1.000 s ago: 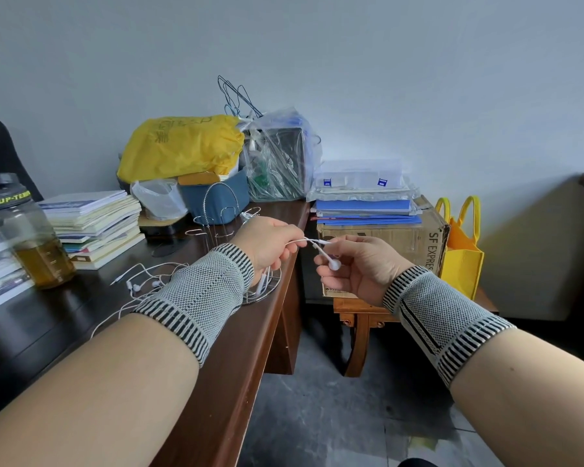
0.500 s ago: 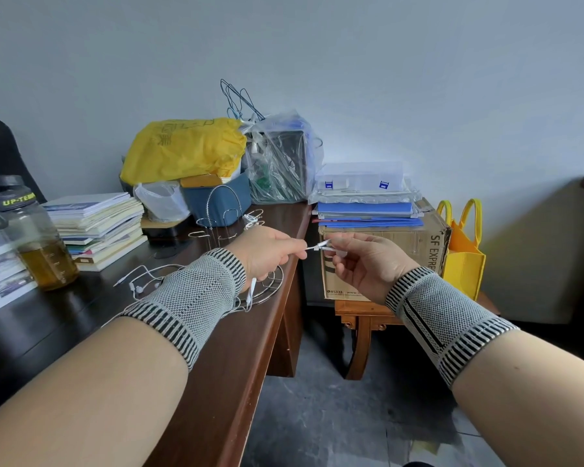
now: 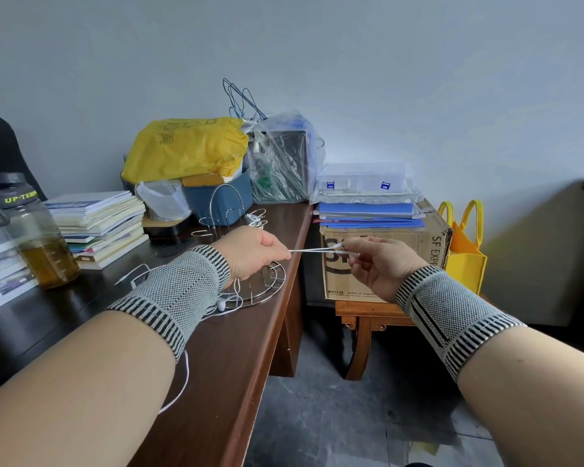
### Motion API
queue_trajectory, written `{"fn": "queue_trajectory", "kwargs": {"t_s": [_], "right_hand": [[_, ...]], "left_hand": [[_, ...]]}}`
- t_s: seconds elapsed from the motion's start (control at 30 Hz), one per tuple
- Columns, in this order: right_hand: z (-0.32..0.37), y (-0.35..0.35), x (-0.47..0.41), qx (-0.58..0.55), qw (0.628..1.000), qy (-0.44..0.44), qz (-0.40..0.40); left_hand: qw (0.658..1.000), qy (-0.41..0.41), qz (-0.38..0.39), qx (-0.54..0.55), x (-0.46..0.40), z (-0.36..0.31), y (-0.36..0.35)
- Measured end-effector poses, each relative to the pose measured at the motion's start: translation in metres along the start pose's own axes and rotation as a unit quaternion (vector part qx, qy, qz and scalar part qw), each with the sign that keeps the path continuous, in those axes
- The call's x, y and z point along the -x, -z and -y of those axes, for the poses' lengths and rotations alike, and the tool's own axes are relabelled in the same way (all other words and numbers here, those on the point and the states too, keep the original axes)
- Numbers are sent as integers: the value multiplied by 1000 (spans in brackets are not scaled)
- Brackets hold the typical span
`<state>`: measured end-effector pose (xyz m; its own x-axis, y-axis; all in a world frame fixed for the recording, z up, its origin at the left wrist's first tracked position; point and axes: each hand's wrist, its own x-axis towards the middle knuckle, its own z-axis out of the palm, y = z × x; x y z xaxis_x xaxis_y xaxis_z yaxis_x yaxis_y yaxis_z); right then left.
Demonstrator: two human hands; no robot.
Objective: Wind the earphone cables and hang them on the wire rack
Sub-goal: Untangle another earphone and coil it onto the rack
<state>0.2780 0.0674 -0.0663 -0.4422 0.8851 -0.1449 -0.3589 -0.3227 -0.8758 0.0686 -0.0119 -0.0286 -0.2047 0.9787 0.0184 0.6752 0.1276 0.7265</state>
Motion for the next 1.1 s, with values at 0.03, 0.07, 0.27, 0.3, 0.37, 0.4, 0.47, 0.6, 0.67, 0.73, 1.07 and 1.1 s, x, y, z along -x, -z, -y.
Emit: {"fn": "queue_trajectory", "kwargs": {"t_s": [0.03, 0.07, 0.27, 0.3, 0.37, 0.4, 0.47, 0.6, 0.67, 0.73, 1.07, 1.1], "right_hand": [[0, 1, -1, 8, 1000, 2, 12], [-1, 1, -2, 16, 1000, 4, 23], [-5, -10, -5, 124, 989, 12, 76], [-7, -14, -6, 181, 980, 11, 81], [-10, -23, -7, 289, 952, 23, 93], [-11, -31, -7, 315, 943, 34, 103], [-15, -51, -5, 313, 939, 57, 131], [-21, -87, -2, 254, 943, 68, 206], [-23, -94, -4, 288, 931, 73, 214], [-25, -98, -5, 346, 909, 76, 218], [17, -136, -28, 455, 855, 232, 88], [21, -143, -31, 449, 856, 244, 79]], "left_hand": [[1000, -7, 0, -12, 1, 0, 2], [1000, -13, -1, -18, 4, -1, 5], [998, -25, -43, -24, 17, -12, 23], [998, -26, -50, -30, 18, -11, 25], [997, -33, -50, -41, 18, -9, 27], [998, -38, -42, -38, 19, -7, 28], [997, -43, -38, -42, 16, 0, 29], [996, -45, -47, -65, 26, 5, 34], [997, -46, -50, -37, 35, 7, 40], [997, -29, -54, -37, 41, 12, 44], [982, -12, -131, 136, 42, 34, 78], [978, -17, -136, 159, 41, 35, 78]]}}
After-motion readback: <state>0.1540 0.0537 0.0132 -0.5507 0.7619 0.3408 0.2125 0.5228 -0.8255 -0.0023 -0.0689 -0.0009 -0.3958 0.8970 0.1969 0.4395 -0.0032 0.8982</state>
